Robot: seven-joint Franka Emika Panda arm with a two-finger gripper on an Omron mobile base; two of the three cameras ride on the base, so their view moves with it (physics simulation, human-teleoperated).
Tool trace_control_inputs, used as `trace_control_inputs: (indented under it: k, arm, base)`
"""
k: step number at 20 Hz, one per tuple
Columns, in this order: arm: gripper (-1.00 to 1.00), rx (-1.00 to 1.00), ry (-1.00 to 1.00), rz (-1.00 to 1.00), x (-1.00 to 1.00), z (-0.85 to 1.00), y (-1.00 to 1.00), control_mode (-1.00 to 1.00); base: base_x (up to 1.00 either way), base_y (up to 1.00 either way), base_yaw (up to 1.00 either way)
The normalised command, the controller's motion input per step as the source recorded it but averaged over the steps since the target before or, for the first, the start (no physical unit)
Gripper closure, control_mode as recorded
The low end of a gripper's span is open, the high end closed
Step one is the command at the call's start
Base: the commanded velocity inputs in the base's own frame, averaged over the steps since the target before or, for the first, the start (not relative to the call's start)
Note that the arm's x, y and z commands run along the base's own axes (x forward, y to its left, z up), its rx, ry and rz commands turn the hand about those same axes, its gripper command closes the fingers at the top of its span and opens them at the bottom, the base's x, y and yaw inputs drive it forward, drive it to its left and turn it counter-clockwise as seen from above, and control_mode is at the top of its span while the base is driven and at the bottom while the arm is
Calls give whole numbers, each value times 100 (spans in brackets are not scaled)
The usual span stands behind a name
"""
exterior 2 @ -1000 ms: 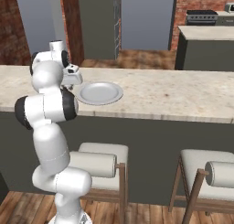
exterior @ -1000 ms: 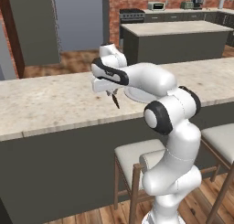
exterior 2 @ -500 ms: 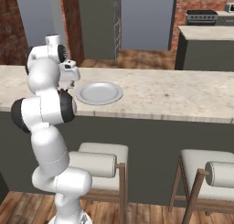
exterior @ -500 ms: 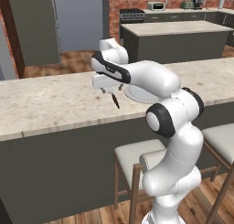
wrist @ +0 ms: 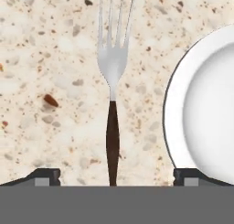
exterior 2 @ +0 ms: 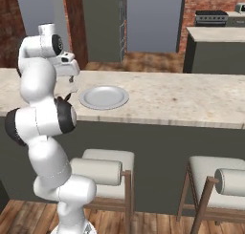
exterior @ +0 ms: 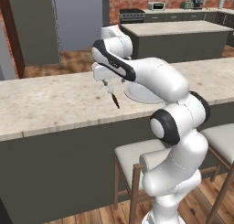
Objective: Take the fork and place it on the left side of the plate. Then take the spoon and place it on the right side of the plate. Make sure they're directly next to the plate.
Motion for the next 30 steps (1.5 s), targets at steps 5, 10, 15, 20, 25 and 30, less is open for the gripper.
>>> trace_control_inputs:
  k: [5, 10, 15, 20, 25, 30]
  arm:
    - [-100, 0, -33, 0, -90, 5, -18, -100]
    - [-100, 0, -42, 0, -100, 0, -26, -100]
    - [-100, 0, -37, 0, -100, 5, -42, -100]
    - [-100, 2, -26, 0, -100, 20, -51, -100]
    - [-100, 4, -18, 0, -90, 2, -51, -100]
    - [-100, 6, -9, 0, -75, -14, -44, -100]
  base:
    - [0, 0, 0]
    - [0, 0, 0]
    - [0, 0, 0]
    - [0, 0, 0]
    - [0, 0, 0]
    - [0, 0, 0]
